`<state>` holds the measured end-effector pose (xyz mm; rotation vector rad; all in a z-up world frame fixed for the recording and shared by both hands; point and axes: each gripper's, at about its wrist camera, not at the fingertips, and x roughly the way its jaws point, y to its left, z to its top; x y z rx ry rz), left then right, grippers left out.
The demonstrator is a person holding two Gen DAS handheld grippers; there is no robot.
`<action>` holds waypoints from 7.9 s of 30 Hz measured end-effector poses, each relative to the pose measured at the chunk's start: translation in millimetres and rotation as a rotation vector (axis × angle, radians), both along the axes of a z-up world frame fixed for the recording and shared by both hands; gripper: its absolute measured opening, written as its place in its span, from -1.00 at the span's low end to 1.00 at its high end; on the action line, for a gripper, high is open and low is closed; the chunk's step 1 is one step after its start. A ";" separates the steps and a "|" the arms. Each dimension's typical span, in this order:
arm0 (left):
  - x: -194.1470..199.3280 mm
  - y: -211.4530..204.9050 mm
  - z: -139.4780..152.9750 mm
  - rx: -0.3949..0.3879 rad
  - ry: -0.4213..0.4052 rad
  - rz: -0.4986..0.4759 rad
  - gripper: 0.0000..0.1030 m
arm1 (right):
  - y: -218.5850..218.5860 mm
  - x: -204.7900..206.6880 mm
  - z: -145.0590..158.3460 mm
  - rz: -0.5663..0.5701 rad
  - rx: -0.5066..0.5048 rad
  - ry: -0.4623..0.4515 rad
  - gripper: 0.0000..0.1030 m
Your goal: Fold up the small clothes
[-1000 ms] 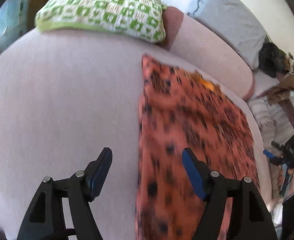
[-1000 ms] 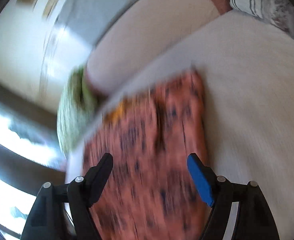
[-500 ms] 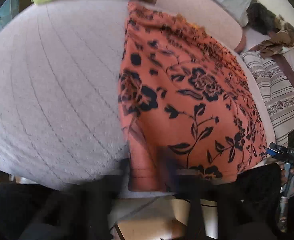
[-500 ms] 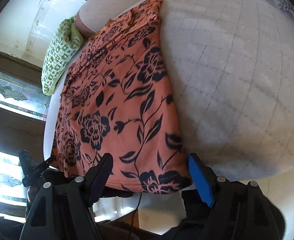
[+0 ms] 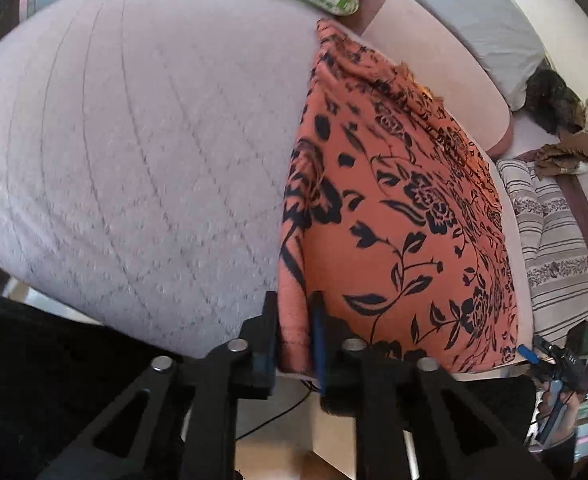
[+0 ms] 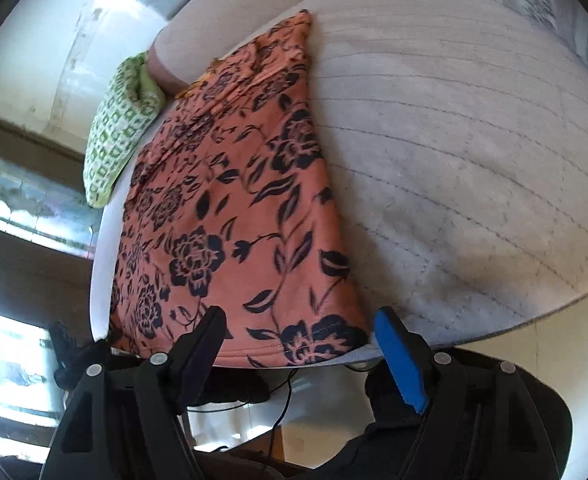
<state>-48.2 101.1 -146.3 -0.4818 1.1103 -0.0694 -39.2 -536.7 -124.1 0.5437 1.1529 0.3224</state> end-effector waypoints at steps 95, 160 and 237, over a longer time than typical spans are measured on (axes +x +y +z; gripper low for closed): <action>340.2 -39.0 -6.6 0.181 -0.055 -0.197 0.50 | 20.0 337.7 -12.0 -0.010 -0.061 -0.052 0.55; 134.8 -8.7 115.1 0.152 -0.252 -0.039 -0.88 | 39.5 201.9 84.5 0.050 -0.210 -0.225 -0.88; 43.0 -19.2 65.6 0.278 -0.189 0.068 0.26 | -13.6 85.9 52.6 -0.097 -0.147 -0.039 0.77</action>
